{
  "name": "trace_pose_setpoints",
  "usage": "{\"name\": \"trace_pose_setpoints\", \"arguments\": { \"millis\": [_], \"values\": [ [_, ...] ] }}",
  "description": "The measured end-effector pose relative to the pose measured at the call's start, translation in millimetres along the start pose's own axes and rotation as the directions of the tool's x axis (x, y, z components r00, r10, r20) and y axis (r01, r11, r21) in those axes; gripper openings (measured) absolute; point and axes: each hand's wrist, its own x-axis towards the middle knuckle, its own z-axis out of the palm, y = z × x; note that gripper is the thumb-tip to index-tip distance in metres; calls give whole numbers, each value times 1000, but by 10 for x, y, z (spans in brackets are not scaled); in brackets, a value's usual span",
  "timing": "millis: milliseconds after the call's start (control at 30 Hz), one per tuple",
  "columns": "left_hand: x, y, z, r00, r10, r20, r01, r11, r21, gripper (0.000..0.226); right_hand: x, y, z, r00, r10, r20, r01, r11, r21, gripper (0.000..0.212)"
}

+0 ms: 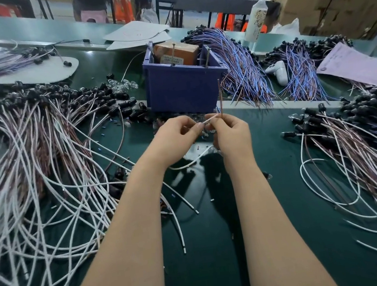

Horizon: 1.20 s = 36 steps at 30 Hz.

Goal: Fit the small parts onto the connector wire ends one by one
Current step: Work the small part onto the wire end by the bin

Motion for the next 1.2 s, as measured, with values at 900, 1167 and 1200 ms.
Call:
{"name": "trace_pose_setpoints", "arguments": {
  "millis": [900,1167,1200],
  "values": [
    [63,-93,-130,730,-474,-493,167,823,-543,43,-6,-28,-80,994,-109,-19,90,891,-445,31],
    [145,22,-172,788,-404,-465,66,805,-589,19,33,-16,-99,956,-203,-210,87,884,-458,16],
    [160,49,-154,798,-403,-448,57,791,-609,19,55,-22,-94,950,-222,-219,94,873,-478,19]
  ]
}}
